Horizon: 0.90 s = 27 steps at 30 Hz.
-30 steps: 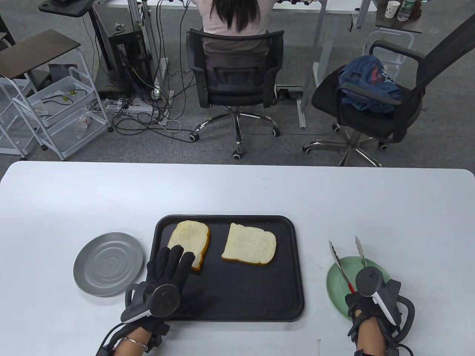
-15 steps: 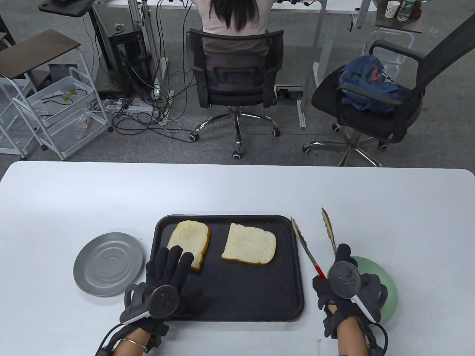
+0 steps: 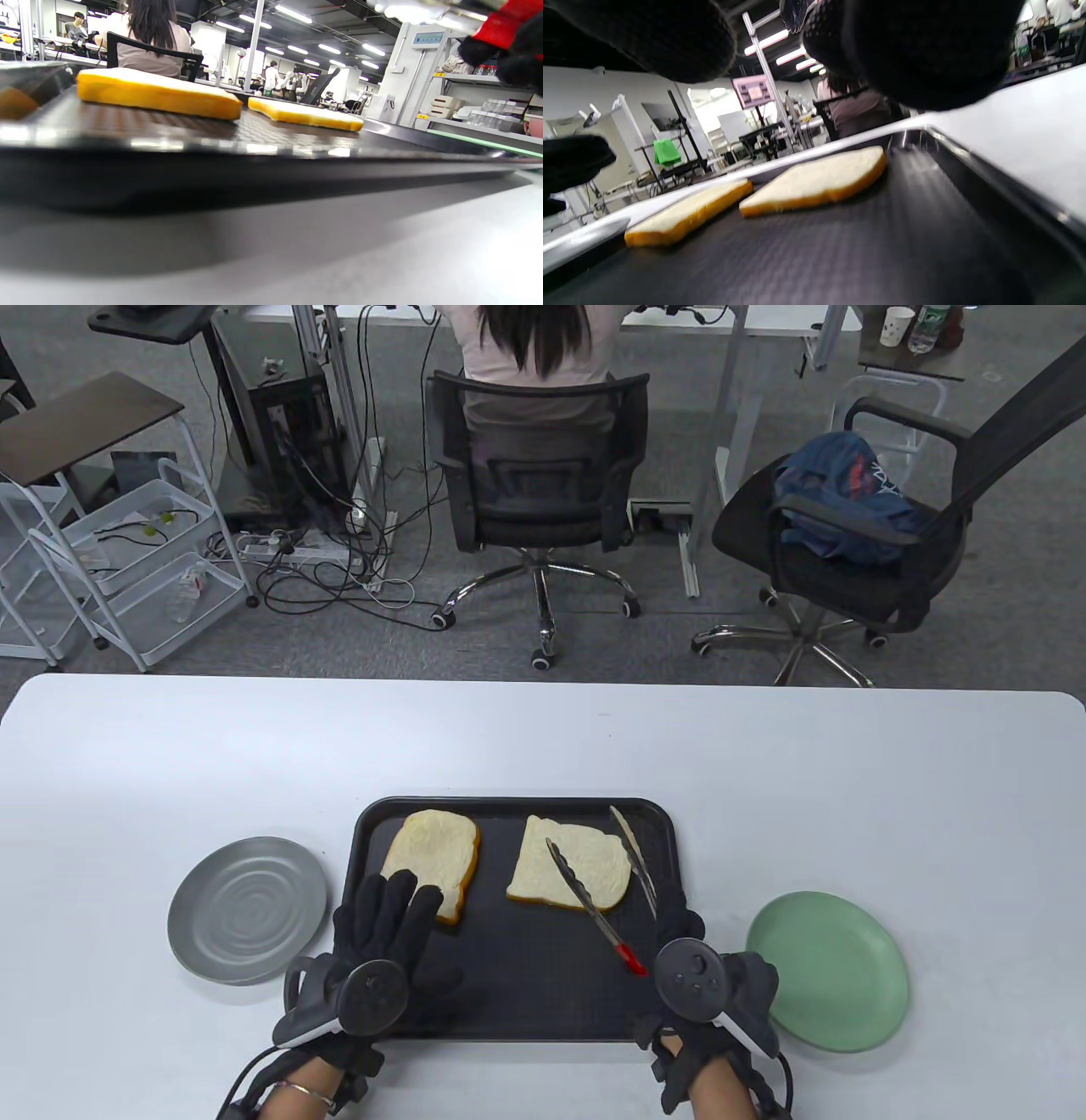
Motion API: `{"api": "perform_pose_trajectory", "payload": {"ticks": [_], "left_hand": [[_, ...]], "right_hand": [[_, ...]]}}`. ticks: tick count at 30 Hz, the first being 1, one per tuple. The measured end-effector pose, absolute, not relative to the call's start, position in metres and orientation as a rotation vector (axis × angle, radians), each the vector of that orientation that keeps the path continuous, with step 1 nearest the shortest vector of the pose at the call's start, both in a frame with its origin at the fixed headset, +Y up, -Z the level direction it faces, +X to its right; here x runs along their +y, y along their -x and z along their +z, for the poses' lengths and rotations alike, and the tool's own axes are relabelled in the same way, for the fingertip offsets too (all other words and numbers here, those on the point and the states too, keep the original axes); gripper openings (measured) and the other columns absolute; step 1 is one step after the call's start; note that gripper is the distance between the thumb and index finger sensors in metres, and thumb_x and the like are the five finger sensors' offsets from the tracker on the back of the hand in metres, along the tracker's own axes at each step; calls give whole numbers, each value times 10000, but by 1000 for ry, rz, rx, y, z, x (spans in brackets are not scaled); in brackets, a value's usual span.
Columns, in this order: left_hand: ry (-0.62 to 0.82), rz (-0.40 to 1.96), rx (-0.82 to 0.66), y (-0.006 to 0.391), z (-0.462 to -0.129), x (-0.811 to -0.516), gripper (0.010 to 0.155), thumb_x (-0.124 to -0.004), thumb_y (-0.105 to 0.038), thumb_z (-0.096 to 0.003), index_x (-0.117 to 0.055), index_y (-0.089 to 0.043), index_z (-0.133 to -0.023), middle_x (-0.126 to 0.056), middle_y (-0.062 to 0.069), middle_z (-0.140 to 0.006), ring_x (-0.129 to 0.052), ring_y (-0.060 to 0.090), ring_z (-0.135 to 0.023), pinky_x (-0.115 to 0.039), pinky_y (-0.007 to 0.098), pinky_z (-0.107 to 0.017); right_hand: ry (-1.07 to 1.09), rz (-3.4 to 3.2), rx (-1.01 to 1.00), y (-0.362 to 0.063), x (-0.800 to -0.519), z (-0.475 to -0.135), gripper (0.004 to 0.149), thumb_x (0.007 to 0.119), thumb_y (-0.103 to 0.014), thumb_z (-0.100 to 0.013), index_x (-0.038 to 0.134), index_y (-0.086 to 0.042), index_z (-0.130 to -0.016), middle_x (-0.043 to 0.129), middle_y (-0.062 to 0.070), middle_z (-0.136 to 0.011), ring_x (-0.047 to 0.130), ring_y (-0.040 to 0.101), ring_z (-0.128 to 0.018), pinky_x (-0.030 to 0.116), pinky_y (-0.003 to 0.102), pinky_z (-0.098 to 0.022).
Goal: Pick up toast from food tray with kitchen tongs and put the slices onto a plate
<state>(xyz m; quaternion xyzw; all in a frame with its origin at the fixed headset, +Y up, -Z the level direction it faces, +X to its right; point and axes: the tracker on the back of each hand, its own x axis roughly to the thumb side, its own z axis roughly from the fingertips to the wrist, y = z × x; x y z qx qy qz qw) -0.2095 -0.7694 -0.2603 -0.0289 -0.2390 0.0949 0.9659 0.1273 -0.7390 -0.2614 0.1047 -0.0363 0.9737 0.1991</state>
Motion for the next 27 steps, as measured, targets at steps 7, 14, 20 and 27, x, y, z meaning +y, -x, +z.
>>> {"api": "perform_pose_trajectory", "payload": {"ticks": [7, 14, 20, 27], "left_hand": [[81, 180, -482, 207, -261, -771, 938, -396, -712, -657, -31, -99, -1267, 2, 326, -1270, -66, 657, -1098, -267, 832, -743], [82, 148, -463, 206, -263, -768, 936, -396, -713, -656, -37, -103, -1269, -1, 324, -1272, -68, 656, -1100, -268, 831, -745], [7, 173, -394, 216, -267, -747, 933, -396, -710, -659, -49, -99, -1273, -7, 329, -1273, -72, 657, -1100, -269, 832, -744], [-68, 194, -250, 242, -280, -716, 913, -400, -702, -668, -59, -113, -1278, -24, 307, -1287, -96, 637, -1123, -283, 817, -764]], "right_hand": [[-316, 2705, -51, -129, -759, -262, 1020, 868, -467, -313, 293, 80, -954, 642, 359, -796, 903, 260, -357, 903, 298, -126], [-352, 2677, 8, -131, -764, -262, 1016, 867, -467, -314, 298, 83, -952, 660, 356, -775, 904, 257, -353, 903, 300, -122], [-367, 2625, 16, -134, -761, -261, 1016, 868, -465, -313, 301, 86, -951, 669, 359, -762, 904, 262, -348, 902, 306, -120], [-389, 2600, 24, -135, -759, -259, 1020, 865, -467, -314, 294, 90, -951, 662, 364, -764, 901, 270, -352, 899, 315, -125]]}}
